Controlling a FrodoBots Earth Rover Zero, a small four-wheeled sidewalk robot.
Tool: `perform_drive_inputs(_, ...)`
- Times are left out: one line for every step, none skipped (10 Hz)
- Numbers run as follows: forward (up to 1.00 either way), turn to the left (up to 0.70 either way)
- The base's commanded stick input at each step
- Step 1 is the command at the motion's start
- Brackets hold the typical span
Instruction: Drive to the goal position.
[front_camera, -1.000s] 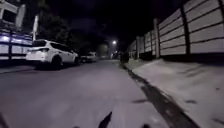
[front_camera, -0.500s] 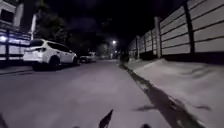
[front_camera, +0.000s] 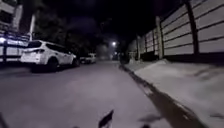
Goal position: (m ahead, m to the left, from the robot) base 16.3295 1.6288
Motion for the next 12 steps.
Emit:
perform_drive_inputs(0.5,0.0)
perform_drive_inputs(0.5,0.0)
perform_drive_inputs(0.5,0.0)
perform_drive_inputs(0.5,0.0)
perform_drive_inputs(0.5,0.0)
perform_drive_inputs(0.5,0.0)
perform_drive_inputs(0.5,0.0)
perform_drive_inputs(0.5,0.0)
perform_drive_inputs(0.5,0.0)
perform_drive_inputs(0.5,0.0)
perform_drive_inputs(0.5,0.0)
perform_drive_inputs(0.5,0.0)
